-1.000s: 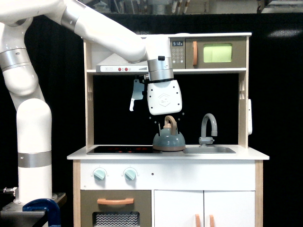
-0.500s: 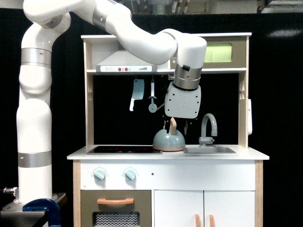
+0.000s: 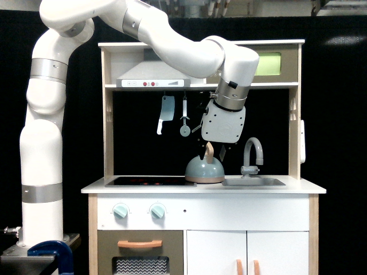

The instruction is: Place the teapot on the stove

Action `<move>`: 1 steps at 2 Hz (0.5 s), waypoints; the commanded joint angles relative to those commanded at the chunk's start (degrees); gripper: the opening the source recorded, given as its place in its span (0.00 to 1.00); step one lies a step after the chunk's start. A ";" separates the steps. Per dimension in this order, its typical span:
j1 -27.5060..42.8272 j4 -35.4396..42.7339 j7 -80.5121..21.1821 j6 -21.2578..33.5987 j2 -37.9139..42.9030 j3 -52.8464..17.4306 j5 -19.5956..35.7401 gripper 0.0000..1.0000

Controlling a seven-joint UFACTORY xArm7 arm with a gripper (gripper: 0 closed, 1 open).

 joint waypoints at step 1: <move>0.25 -1.43 4.04 -2.86 -1.89 1.10 -0.21 1.00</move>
